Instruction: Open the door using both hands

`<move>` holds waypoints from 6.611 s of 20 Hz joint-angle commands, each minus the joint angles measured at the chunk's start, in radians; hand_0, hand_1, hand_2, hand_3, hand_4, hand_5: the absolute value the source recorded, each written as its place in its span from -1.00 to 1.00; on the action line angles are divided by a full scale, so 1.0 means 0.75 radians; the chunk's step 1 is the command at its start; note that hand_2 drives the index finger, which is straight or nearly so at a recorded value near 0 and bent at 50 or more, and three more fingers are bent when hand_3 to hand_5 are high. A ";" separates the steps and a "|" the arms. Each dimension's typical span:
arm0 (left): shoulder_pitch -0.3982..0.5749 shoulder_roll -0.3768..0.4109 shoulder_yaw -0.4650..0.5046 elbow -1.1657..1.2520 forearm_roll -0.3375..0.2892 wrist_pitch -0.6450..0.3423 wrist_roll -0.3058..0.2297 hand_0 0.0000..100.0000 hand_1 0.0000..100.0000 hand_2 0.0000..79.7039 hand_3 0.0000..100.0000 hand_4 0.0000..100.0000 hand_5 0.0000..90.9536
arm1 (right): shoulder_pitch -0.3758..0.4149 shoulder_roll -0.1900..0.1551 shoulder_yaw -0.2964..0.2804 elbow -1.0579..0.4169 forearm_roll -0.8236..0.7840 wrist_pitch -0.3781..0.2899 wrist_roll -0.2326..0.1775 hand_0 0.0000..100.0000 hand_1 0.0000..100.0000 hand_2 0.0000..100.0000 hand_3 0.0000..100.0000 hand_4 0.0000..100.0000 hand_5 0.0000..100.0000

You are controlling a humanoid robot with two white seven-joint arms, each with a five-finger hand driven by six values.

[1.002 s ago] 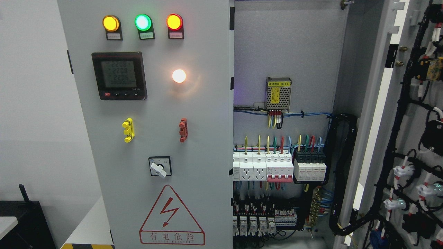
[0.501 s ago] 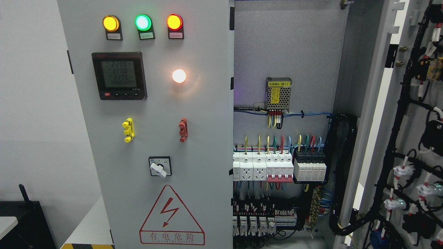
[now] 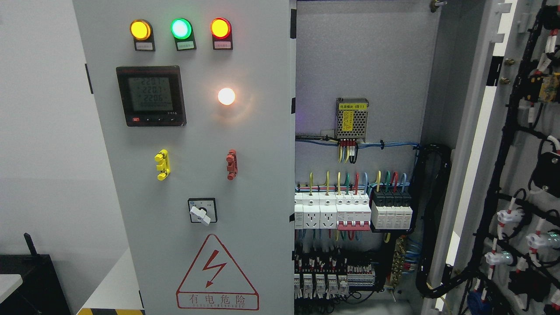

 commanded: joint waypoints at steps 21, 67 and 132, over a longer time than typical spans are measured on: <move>0.016 -0.047 0.024 -0.004 -0.089 -0.001 -0.007 -1.00 -1.00 -1.00 -1.00 -0.94 -1.00 | 0.286 -0.197 0.223 -1.123 0.001 -0.348 0.005 -0.79 -1.00 -1.00 -1.00 -1.00 -1.00; 0.012 -0.057 0.028 -0.006 -0.091 -0.001 0.063 -1.00 -1.00 -1.00 -1.00 -0.94 -1.00 | -0.788 -0.002 0.274 -1.113 -0.022 0.005 0.044 -0.79 -1.00 -1.00 -1.00 -1.00 -1.00; 0.012 -0.063 0.028 -0.006 -0.091 -0.001 0.061 -1.00 -1.00 -1.00 -1.00 -0.94 -1.00 | -1.453 0.098 0.227 -0.656 -0.257 0.392 0.078 -0.79 -1.00 -1.00 -1.00 -1.00 -1.00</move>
